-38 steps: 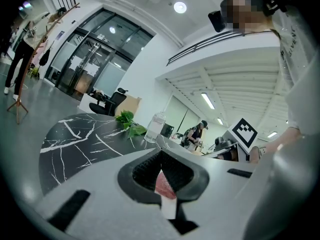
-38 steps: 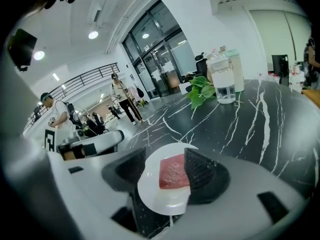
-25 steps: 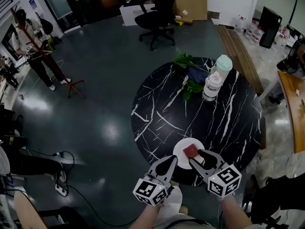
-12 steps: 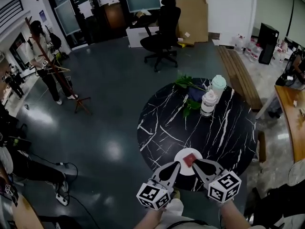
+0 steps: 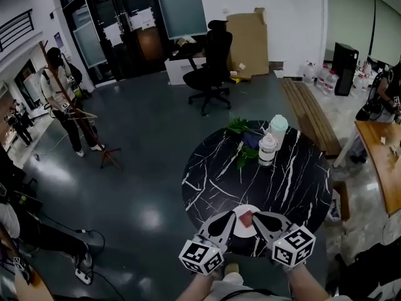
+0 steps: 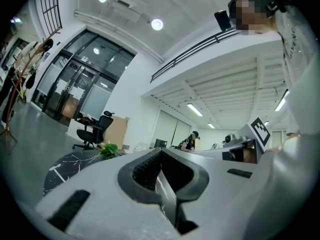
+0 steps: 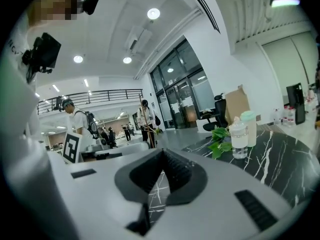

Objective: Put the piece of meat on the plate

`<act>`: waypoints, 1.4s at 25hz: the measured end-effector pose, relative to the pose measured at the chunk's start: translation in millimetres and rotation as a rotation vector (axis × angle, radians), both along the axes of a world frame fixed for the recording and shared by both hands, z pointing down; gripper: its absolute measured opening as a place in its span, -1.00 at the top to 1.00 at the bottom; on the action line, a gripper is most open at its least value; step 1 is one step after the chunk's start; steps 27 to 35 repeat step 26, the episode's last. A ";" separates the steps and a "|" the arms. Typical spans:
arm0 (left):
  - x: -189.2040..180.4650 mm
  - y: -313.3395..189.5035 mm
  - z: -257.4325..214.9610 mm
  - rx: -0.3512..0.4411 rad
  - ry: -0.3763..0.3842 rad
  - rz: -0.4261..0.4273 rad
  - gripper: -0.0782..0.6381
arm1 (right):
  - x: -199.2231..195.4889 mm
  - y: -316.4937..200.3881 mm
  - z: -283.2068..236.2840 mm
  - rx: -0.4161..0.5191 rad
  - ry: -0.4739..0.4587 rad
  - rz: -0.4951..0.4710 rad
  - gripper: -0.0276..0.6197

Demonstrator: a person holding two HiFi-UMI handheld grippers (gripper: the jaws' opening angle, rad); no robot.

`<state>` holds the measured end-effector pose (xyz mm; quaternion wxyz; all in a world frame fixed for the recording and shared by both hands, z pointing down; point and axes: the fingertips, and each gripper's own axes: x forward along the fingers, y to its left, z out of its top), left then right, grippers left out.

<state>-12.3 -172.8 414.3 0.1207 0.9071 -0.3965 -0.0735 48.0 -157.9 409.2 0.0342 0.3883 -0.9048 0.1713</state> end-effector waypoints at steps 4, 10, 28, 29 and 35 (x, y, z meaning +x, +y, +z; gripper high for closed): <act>0.3 2.2 -2.2 0.009 0.004 0.003 0.76 | 3.1 -1.2 -3.5 0.006 -0.015 0.029 0.88; -4.0 6.5 0.2 0.001 0.016 -0.011 0.76 | 1.4 3.3 -1.9 0.006 -0.007 0.025 0.88; 8.2 5.7 3.3 -0.008 0.025 0.023 0.76 | 4.7 5.1 0.4 0.003 0.015 -0.007 0.88; 8.2 5.7 3.3 -0.008 0.025 0.023 0.76 | 4.7 5.1 0.4 0.003 0.015 -0.007 0.88; 8.2 5.7 3.3 -0.008 0.025 0.023 0.76 | 4.7 5.1 0.4 0.003 0.015 -0.007 0.88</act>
